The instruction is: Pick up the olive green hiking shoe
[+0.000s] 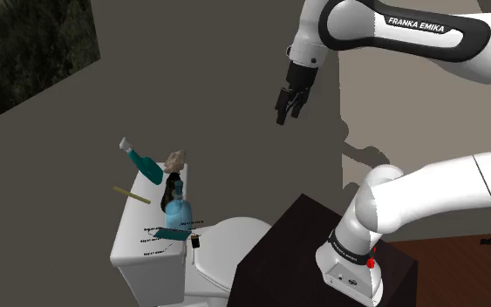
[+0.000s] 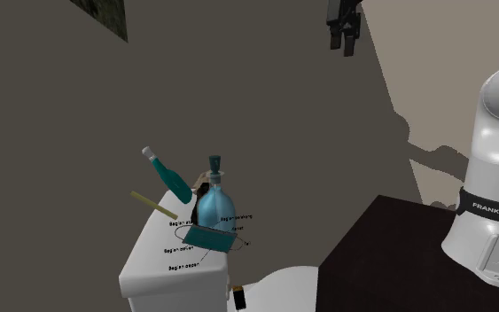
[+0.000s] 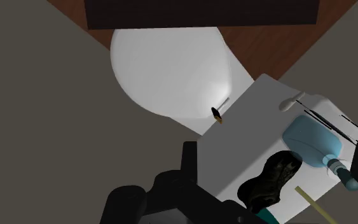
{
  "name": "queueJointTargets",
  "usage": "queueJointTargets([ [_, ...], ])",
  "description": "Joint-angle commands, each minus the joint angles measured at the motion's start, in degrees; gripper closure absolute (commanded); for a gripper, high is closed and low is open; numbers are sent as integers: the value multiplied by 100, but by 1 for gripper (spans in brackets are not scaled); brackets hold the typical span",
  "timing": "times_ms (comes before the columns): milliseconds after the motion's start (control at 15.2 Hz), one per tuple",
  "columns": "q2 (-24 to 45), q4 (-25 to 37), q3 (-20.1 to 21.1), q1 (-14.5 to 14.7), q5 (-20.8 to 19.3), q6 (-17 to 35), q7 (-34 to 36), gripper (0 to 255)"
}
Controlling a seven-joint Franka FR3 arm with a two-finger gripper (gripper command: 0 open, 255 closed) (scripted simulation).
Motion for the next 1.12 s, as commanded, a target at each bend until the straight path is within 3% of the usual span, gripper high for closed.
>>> queueJointTargets([
  [0, 0, 0, 0, 0, 0, 0, 0, 0],
  [528, 1030, -343, 691, -86, 377, 1404, 1257, 0],
  [1056, 2552, -115, 1308, -245, 406, 2731, 2535, 0],
])
